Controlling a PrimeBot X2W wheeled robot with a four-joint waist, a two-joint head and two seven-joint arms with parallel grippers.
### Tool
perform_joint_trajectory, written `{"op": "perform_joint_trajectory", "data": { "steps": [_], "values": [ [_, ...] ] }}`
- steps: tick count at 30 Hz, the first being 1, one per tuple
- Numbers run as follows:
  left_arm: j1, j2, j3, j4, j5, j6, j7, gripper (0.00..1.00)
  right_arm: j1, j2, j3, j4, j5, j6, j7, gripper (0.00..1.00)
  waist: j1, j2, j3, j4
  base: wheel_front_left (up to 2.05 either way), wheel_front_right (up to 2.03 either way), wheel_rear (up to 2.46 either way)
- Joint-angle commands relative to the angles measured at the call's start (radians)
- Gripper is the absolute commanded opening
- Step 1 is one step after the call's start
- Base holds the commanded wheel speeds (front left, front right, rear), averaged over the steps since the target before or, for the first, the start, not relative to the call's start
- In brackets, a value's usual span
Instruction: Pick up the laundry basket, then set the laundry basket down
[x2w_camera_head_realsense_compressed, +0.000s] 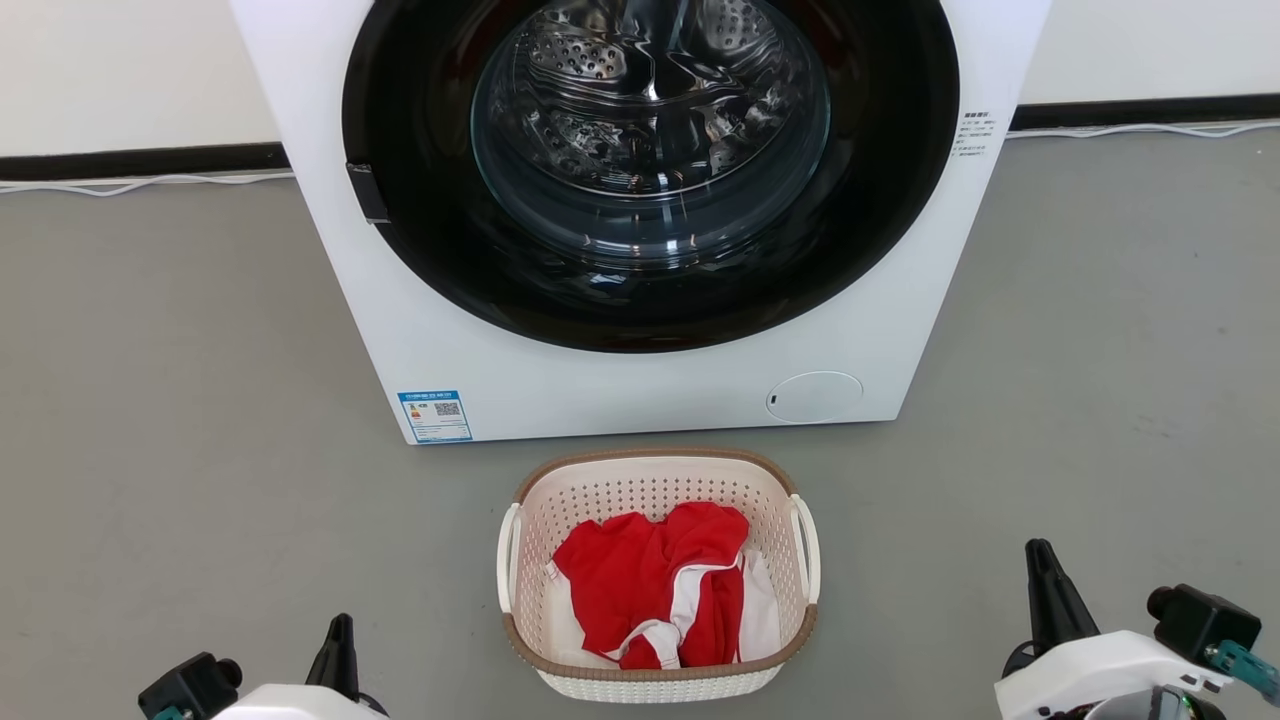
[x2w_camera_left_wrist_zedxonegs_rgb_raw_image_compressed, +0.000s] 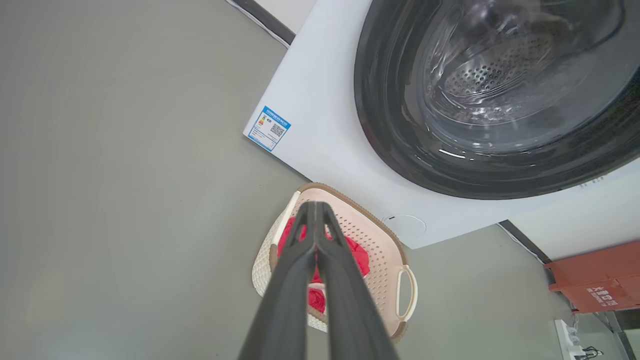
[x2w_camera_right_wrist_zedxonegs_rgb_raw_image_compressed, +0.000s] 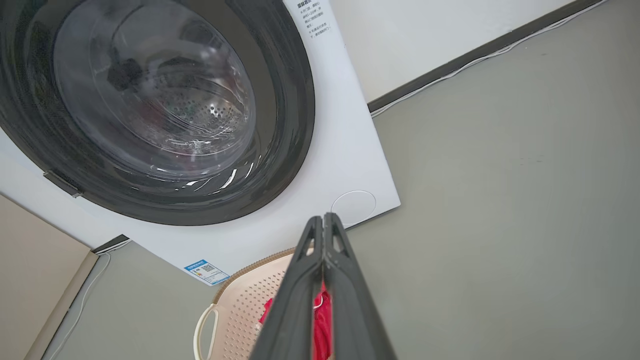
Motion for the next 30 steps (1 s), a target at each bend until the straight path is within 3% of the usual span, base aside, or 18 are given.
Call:
{"op": "perform_joint_trajectory", "data": {
  "steps": [1,30],
  "values": [
    [-0.041,0.004,0.019,-0.034,-0.031,-0.013,0.006,0.0,-0.024,-0.008,0.006,-0.036,0.04,0.002,0.007,0.0,-0.0001,-0.0001,0.0,0.0,0.0,0.0,0.0],
    [-0.051,-0.009,0.06,-0.099,-0.298,-0.056,0.087,0.0,-0.026,-0.009,0.009,-0.095,0.423,0.004,0.088,0.0,-0.0001,-0.0001,-0.007,0.009,0.0,0.0,0.0]
  ]
}}
